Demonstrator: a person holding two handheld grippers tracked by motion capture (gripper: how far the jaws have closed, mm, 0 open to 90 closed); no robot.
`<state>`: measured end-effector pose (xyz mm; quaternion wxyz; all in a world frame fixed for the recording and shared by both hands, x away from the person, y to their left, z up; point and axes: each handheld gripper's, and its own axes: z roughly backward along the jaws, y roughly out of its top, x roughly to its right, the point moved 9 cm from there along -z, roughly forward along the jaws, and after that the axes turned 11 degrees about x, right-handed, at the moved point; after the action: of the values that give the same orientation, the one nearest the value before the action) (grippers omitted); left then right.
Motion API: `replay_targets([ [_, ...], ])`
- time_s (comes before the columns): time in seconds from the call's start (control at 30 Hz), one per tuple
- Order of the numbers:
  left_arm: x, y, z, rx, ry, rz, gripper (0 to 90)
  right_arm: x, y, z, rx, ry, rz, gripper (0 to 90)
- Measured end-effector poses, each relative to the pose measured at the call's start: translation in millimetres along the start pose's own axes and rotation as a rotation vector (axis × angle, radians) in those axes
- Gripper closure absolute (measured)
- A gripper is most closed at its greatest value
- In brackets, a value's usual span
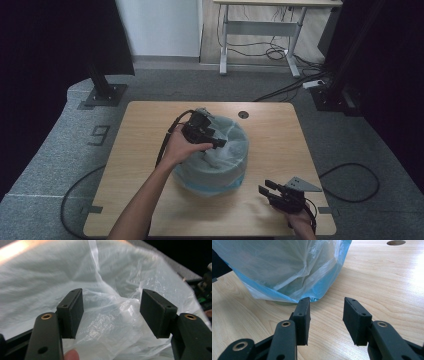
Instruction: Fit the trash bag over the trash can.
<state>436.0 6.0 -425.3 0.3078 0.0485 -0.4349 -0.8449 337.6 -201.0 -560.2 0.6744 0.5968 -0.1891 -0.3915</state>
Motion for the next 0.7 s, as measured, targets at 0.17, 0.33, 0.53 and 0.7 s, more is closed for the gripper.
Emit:
replay_targets([
  [0.17,-0.4,-3.5,-4.7,-0.049,0.004,0.016,35.8,0.9,-0.5,-1.4,-0.002,-0.001,0.002,56.3],
  [0.33,0.3,-5.0,-6.5,-0.078,0.016,0.001,36.1,0.8,-0.5,-0.9,-0.003,0.0,0.003,56.3],
  [0.53,2.0,-10.1,-9.3,-0.117,0.043,-0.019,36.2,1.1,-0.4,-0.4,0.0,-0.002,0.002,56.3],
  [0.7,2.6,-10.7,-8.9,-0.121,0.045,-0.025,36.3,0.7,0.3,-1.1,0.001,-0.002,0.003,56.2],
])
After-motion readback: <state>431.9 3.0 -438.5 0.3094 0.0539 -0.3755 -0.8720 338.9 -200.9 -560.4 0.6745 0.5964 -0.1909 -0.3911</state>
